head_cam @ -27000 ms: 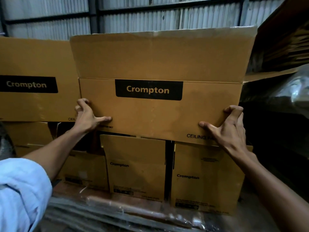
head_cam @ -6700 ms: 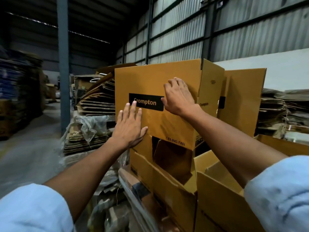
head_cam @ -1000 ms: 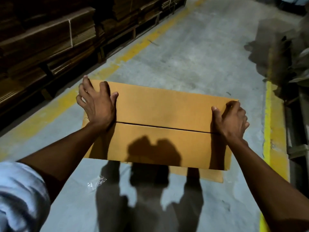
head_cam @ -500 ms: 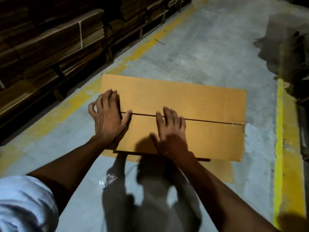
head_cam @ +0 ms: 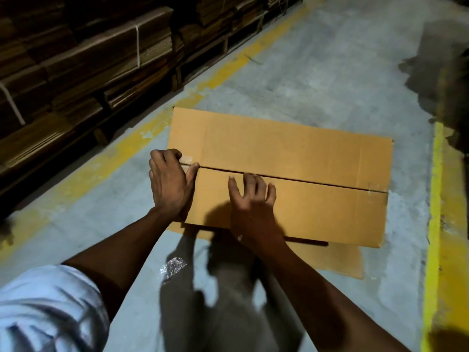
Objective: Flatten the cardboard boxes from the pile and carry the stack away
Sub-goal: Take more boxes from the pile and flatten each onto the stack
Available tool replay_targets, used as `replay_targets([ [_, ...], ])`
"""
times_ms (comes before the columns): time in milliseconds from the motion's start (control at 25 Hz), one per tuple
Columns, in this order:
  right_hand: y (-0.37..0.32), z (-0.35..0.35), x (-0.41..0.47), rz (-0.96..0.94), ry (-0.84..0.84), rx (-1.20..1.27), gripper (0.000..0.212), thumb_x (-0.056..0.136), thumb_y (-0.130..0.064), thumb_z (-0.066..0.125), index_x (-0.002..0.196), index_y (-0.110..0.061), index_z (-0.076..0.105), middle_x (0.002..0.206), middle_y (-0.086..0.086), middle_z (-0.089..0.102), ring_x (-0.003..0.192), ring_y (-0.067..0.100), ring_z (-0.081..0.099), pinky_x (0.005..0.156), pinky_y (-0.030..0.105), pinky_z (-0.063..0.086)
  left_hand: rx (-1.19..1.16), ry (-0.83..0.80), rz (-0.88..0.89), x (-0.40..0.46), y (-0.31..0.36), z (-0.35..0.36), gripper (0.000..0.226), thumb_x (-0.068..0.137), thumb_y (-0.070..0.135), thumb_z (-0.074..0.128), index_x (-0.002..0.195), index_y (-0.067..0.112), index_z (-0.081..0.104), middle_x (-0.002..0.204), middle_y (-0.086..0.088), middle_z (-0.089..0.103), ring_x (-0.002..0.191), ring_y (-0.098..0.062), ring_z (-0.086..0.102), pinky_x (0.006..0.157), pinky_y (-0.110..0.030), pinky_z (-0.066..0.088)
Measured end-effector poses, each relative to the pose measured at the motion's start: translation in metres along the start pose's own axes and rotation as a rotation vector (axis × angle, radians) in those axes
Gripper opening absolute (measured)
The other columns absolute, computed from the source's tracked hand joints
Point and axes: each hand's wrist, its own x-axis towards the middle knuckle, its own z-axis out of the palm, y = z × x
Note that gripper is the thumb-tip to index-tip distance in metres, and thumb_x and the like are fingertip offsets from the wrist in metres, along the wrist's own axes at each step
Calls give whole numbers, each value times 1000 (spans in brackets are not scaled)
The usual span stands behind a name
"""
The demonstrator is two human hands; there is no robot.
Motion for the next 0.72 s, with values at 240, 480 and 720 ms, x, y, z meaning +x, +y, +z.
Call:
replay_targets([
  [240,-27,-1,3,88,50,18,84,65,-38,76,141,-11,52,138,19,52,125,39,46,103,66,37,132,4,95,5,-12,0,28,100,30,54,108,4,51,114,-19,45,102,-38,46,83,-48,44],
  [480,-55,-12,22,-30,20,20,94,77,-52,70,156,-26,24,164,6,23,141,38,31,101,56,31,323,21,143,5,-15,3,35,101,37,48,106,3,49,115,-20,46,96,-39,46,77,-49,45],
  [720,-53,-7,20,-31,53,-33,94,77,-58,66,155,-23,26,162,7,28,138,38,35,97,54,33,421,21,189,2,-11,11,14,99,23,52,104,10,53,106,-17,47,89,-37,47,71,-47,43],
])
